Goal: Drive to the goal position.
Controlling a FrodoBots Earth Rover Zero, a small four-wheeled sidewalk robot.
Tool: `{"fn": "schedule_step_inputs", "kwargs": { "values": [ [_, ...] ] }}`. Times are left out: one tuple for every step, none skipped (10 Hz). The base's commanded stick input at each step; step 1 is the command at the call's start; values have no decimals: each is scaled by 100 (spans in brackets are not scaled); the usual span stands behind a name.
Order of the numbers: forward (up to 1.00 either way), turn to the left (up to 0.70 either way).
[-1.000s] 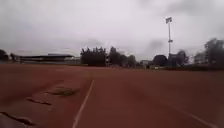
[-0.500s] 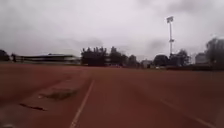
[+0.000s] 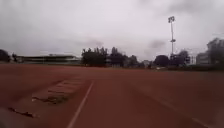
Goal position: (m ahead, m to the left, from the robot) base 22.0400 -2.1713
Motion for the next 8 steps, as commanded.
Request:
{"fn": "schedule_step_inputs", "kwargs": {
  "values": [
    [50, -6],
    [50, -32],
    [50, -42],
    [50, -18],
    [50, 0],
    [50, 0],
    [50, 0],
    [50, 0]
  ]
}}
